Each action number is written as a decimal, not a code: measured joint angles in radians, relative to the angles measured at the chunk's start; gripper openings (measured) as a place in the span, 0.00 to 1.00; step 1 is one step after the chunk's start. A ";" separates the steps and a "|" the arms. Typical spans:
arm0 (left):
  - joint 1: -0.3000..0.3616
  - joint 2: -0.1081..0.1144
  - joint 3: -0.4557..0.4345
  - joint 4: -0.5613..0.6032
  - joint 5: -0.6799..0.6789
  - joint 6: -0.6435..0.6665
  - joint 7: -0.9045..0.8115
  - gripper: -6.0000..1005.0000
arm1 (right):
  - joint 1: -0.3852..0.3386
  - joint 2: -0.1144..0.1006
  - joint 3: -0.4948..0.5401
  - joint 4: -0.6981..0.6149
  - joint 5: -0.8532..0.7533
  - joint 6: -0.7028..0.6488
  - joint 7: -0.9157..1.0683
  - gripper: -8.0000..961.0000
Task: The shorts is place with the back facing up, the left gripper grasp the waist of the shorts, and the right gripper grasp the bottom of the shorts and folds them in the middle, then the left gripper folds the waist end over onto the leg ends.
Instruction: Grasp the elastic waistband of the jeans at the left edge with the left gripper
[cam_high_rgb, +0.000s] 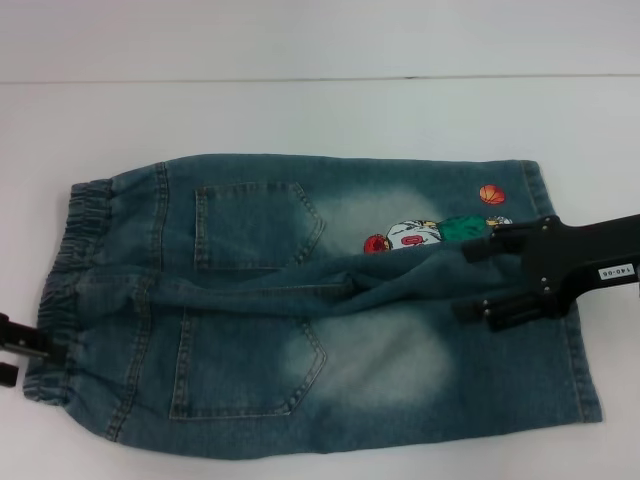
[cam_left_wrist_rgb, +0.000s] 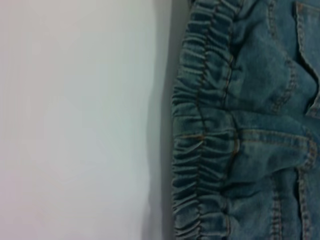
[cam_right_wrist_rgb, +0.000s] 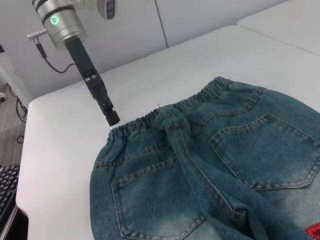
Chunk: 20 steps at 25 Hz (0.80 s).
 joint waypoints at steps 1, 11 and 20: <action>-0.001 0.000 0.000 -0.005 0.006 -0.005 -0.001 0.75 | 0.000 0.000 0.000 0.000 0.000 0.000 -0.001 0.98; 0.002 -0.004 0.002 -0.010 0.016 -0.020 -0.004 0.74 | 0.002 0.000 0.000 0.001 0.000 0.000 -0.004 0.98; 0.000 -0.007 0.004 -0.024 0.017 -0.032 -0.004 0.73 | 0.006 0.001 -0.001 0.002 0.000 0.011 -0.004 0.98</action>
